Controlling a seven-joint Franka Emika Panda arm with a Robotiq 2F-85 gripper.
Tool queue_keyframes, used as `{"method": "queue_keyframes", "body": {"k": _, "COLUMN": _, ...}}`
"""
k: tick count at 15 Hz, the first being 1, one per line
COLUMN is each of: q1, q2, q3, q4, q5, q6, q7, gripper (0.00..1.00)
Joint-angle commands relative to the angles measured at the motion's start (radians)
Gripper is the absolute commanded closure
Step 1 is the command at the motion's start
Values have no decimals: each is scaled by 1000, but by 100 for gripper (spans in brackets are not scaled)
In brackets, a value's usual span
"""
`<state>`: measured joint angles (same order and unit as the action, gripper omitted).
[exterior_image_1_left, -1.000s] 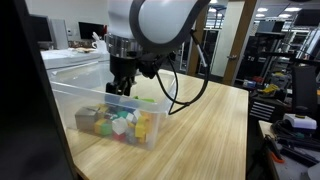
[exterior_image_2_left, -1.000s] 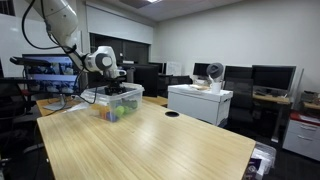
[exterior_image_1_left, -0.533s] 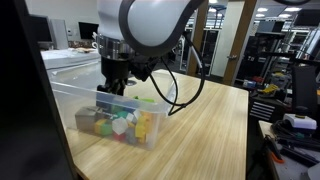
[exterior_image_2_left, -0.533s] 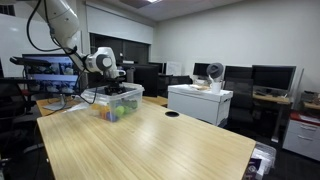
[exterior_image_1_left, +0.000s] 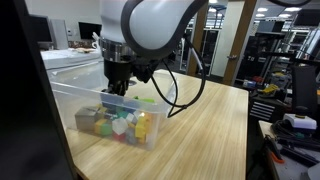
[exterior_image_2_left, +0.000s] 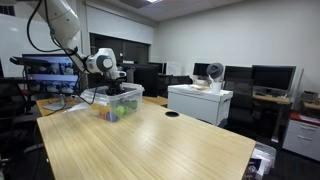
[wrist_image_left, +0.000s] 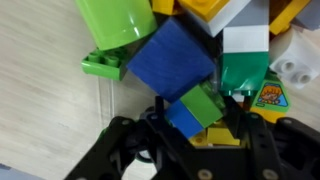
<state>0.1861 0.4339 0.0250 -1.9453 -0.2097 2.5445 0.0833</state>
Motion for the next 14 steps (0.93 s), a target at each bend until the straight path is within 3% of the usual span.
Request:
{"method": "queue_keyframes", "body": {"k": 1, "q1": -6, "q2": -24, "q3": 6, "q4": -35, "q5": 1, "q6": 1, "q7": -9, "gripper": 66}}
{"method": "queue_keyframes", "body": {"k": 4, "q1": -7, "q2": -44, "q3": 2, "q4": -43, "q5": -4, "q6": -6, "q7": -9, "gripper": 66}}
{"method": "queue_keyframes", "body": {"k": 9, "q1": -23, "q2": -196, "q3": -12, "q4": -140, "q5": 1, "q6": -92, "q7": 18, "gripper": 66}}
{"method": "queue_keyframes", "body": {"k": 14, "q1": -66, "q2": -395, "q3": -22, "q4": -169, "q5": -7, "q6": -304, "q7": 14, "gripper": 66}}
